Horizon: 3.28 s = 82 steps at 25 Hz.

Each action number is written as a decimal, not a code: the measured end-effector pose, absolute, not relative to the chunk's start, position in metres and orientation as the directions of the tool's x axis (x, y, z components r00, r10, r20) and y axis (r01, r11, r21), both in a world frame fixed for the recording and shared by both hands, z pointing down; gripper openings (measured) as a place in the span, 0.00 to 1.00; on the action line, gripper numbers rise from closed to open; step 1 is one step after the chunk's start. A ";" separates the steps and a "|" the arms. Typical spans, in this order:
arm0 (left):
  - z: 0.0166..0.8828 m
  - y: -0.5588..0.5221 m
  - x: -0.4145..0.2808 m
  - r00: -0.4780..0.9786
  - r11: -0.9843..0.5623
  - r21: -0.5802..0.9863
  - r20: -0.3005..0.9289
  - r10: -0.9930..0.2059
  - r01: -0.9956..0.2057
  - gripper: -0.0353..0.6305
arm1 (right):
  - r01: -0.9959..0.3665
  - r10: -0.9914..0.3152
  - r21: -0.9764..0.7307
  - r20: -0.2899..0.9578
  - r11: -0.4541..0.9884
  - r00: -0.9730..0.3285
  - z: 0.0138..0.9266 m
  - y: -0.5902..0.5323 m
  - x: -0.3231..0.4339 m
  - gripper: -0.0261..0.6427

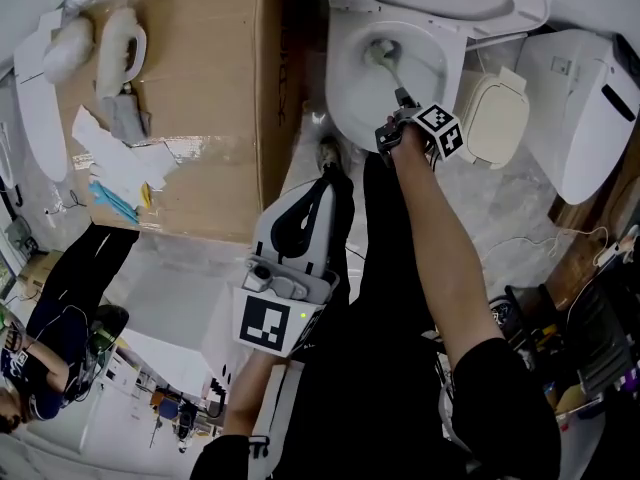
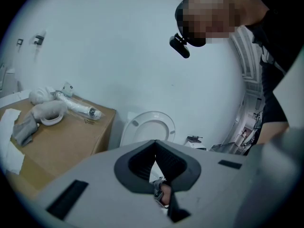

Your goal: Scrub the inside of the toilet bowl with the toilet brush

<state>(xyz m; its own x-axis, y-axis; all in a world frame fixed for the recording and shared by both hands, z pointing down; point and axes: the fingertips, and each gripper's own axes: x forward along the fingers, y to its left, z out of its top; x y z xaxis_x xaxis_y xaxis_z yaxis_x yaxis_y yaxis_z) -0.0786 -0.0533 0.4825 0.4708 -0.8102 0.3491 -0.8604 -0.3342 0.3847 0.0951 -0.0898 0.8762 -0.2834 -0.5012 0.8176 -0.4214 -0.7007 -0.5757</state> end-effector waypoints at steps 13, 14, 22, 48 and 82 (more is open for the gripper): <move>0.487 -0.055 -0.071 0.478 -0.342 0.382 0.356 -0.803 -0.858 0.06 | -0.944 -0.118 -0.258 0.951 0.207 -0.285 0.868 -0.036 0.102 0.21; 0.487 -0.056 -0.071 0.475 -0.338 0.382 0.357 -0.804 -0.860 0.06 | -0.922 -0.094 -0.225 0.959 0.316 -0.267 0.868 -0.033 0.105 0.21; 0.487 -0.059 -0.067 0.462 -0.323 0.384 0.360 -0.810 -0.865 0.06 | -0.471 -0.134 0.075 0.987 0.879 -0.093 0.869 -0.058 0.139 0.21; 0.490 -0.057 -0.064 0.444 -0.292 0.405 0.357 -0.822 -0.866 0.06 | -0.306 -0.116 0.069 0.983 0.950 -0.139 0.881 -0.044 0.091 0.21; 0.227 -0.002 -0.069 0.624 -0.591 0.255 0.066 -0.779 -0.765 0.06 | -0.955 -0.805 -0.158 0.513 0.252 -0.297 0.339 0.015 0.135 0.21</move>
<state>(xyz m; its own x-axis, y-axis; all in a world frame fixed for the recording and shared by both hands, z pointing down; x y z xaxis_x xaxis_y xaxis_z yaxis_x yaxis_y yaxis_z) -0.0693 -0.0023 0.2270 0.6237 -0.7790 0.0655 -0.7651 -0.5911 0.2554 0.1352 0.0148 0.3385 -0.2972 -0.8051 0.5133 -0.9548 0.2520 -0.1576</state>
